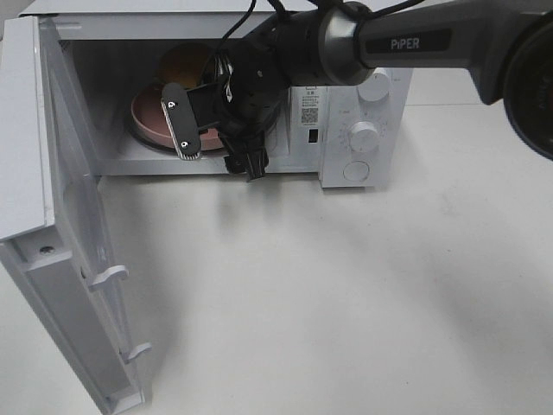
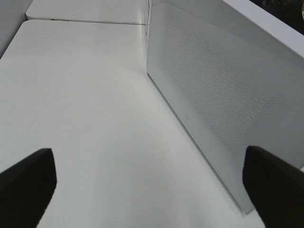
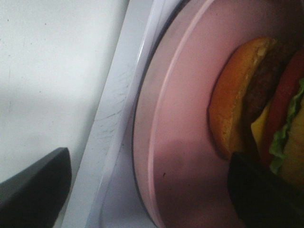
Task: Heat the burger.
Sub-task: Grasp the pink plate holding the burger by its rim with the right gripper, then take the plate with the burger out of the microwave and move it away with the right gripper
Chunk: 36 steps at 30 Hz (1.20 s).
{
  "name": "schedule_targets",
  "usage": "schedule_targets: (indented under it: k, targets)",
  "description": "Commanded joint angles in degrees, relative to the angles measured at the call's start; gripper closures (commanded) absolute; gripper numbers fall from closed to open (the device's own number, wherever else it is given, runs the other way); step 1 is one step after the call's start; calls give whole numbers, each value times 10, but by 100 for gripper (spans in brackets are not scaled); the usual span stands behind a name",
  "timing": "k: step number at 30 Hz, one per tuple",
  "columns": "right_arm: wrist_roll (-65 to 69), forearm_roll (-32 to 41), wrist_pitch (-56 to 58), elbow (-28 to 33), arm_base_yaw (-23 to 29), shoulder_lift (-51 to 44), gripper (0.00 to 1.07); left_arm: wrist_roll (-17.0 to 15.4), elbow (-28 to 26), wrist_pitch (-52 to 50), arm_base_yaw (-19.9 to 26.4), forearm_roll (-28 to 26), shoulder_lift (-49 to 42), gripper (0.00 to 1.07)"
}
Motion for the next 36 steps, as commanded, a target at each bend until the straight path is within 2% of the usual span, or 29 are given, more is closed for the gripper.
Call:
schedule_targets:
  k: [1,7,8,9,10,11,12,13,14,15,16,17,18,19,20,21,22,23,24,36]
  targets:
    - [5,14,-1,-20,-2,16,21,0,1,1,2,-3,-8,6]
    - [5,33,-1,-41,-7,36,23,0,1,1,2,-3,-8,6]
    - [5,34,-1,-45,-7,39,24,0,1,1,2,-3,-8,6]
    - [5,34,-1,-45,-7,39,29,0,1,1,2,-3,-8,6]
    - [5,34,-1,-45,-7,39,29,0,1,1,2,-3,-8,6]
    - [5,34,-1,-45,-7,39,38,0,1,1,2,-3,-8,6]
    - [5,34,-1,-45,-7,39,38,0,1,1,2,-3,-8,6]
    - [5,35,-3,-45,-7,39,48,0,1,1,2,-3,-8,6]
    - [5,37,-5,-45,-7,39,54,0,1,1,2,-3,-8,6]
    - [5,37,-5,-45,-7,39,54,0,1,1,2,-3,-8,6]
    - [5,39,-6,-45,-7,39,66,0,1,1,2,-3,-8,6]
    - [5,39,-6,-45,-7,39,66,0,1,1,2,-3,-8,6]
    - [5,42,-6,-45,-7,39,79,0,1,1,2,-3,-8,6]
    - [5,44,-6,-45,-7,39,85,0,1,1,2,-3,-8,6]
    - [5,44,-6,-45,-7,39,85,0,1,1,2,-3,-8,6]
    - [5,46,-5,-45,-6,39,95,0,1,1,2,-3,-8,6]
    - [5,46,-5,-45,-6,39,95,0,1,1,2,-3,-8,6]
    - [5,46,-5,-45,-6,39,104,0,1,1,2,-3,-8,6]
    - [5,47,-3,-45,-6,38,107,0,1,1,2,-3,-8,6]
    - [-1,52,5,-45,-6,34,107,0,1,1,2,-3,-8,7]
